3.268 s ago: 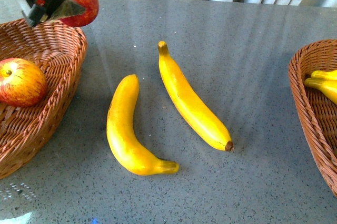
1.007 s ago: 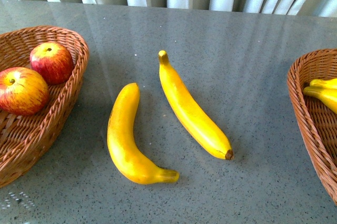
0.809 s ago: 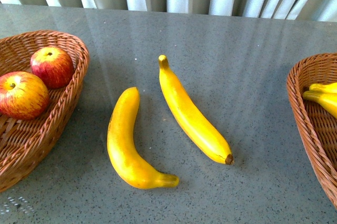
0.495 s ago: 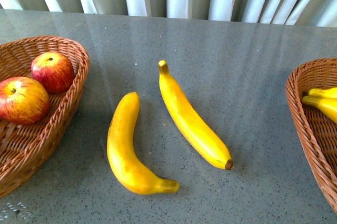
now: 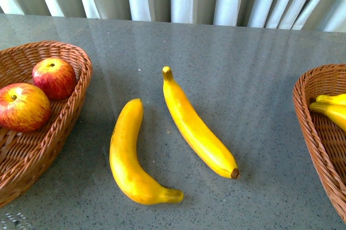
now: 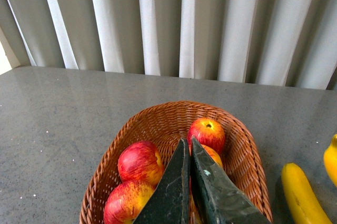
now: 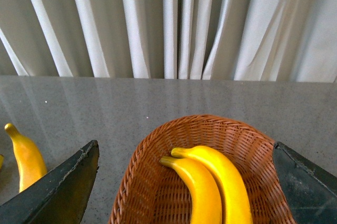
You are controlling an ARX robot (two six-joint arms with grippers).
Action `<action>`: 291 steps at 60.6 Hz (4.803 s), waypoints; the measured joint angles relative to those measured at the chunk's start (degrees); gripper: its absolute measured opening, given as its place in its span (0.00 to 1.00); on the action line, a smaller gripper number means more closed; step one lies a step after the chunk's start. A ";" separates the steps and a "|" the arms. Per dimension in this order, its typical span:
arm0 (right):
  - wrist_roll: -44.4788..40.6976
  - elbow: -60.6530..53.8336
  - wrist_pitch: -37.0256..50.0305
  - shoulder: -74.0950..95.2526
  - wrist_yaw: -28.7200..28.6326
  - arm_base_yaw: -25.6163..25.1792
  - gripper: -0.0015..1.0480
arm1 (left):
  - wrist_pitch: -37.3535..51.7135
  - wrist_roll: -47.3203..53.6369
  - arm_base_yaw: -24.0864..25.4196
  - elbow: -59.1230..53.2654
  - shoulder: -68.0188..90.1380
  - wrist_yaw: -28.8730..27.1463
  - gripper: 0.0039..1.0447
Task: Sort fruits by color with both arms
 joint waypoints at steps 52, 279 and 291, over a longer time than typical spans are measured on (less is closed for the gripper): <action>-0.07 0.15 -0.39 0.28 -0.17 -0.04 0.91 | 0.00 0.00 0.00 0.00 -0.02 0.00 0.91; 14.36 32.50 5.90 75.38 8.68 6.01 0.35 | 0.00 0.00 0.00 0.00 -0.04 0.00 0.91; 15.63 32.02 4.68 76.43 8.76 5.03 0.35 | -0.02 0.00 0.00 0.00 -0.04 0.04 0.91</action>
